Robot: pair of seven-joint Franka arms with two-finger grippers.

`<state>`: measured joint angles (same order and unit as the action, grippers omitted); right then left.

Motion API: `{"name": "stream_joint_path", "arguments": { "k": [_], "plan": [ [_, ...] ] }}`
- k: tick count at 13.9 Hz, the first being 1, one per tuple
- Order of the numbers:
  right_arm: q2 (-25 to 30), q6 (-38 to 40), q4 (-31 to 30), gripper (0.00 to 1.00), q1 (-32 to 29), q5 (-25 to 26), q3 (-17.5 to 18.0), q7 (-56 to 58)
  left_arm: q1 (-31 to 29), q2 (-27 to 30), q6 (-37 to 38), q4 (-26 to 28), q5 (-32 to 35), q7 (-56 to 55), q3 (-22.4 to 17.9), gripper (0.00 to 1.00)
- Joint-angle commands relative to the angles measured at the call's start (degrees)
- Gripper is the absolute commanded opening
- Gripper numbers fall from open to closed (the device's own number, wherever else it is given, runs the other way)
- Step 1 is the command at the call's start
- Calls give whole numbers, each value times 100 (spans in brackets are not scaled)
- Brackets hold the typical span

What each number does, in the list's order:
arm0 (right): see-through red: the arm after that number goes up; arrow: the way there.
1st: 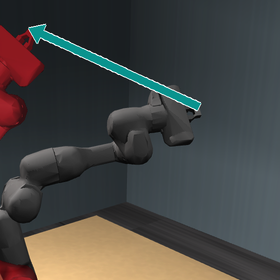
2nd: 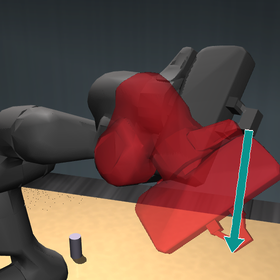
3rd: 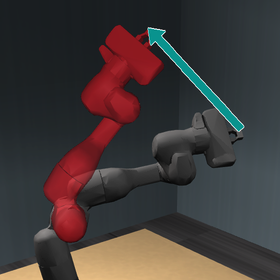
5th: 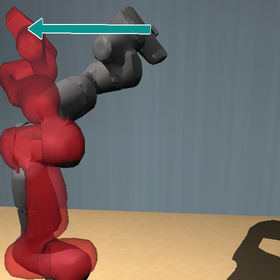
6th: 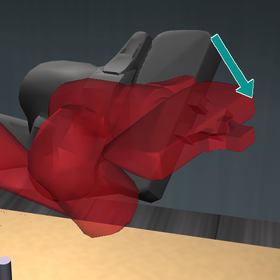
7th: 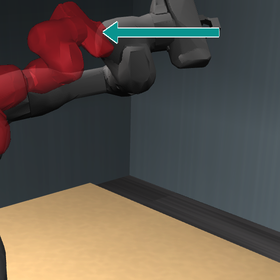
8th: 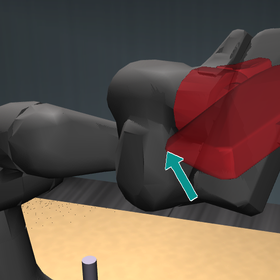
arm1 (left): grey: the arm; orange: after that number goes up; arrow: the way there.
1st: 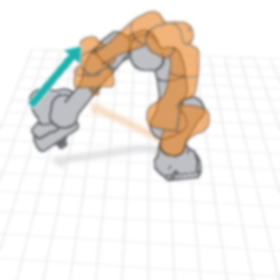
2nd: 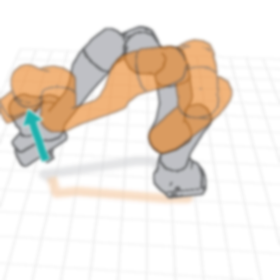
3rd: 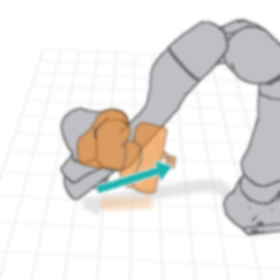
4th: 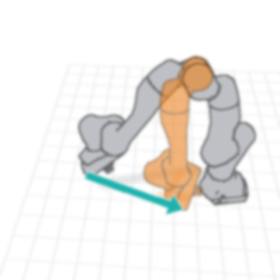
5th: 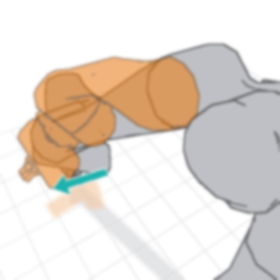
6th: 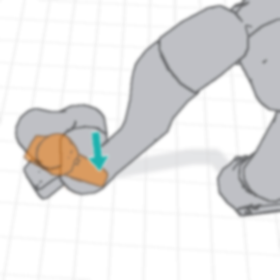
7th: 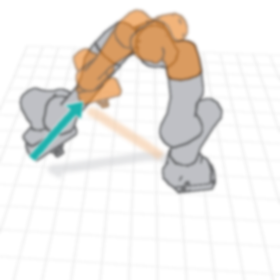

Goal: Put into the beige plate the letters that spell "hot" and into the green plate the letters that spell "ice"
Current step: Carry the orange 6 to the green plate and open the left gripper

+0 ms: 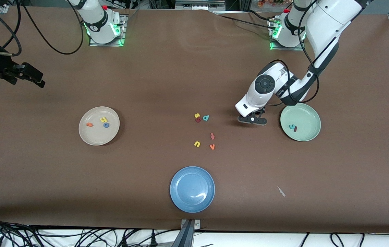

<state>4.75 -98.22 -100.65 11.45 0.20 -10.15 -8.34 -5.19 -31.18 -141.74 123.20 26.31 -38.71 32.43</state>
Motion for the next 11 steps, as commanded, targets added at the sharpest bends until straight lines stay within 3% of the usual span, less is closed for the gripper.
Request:
{"name": "stream_joint_path", "arguments": {
  "k": [1, 11],
  "plan": [
    [131, 67, -59, 100, -46, -55, 30, -10, -70, 68, -11, 46, 278, -136, 9, 10],
    [26, 260, -24, 100, 15, 15, 74, -62, -193, 200, 24, 20, 287, -40, 18, 9]
  ]
}}
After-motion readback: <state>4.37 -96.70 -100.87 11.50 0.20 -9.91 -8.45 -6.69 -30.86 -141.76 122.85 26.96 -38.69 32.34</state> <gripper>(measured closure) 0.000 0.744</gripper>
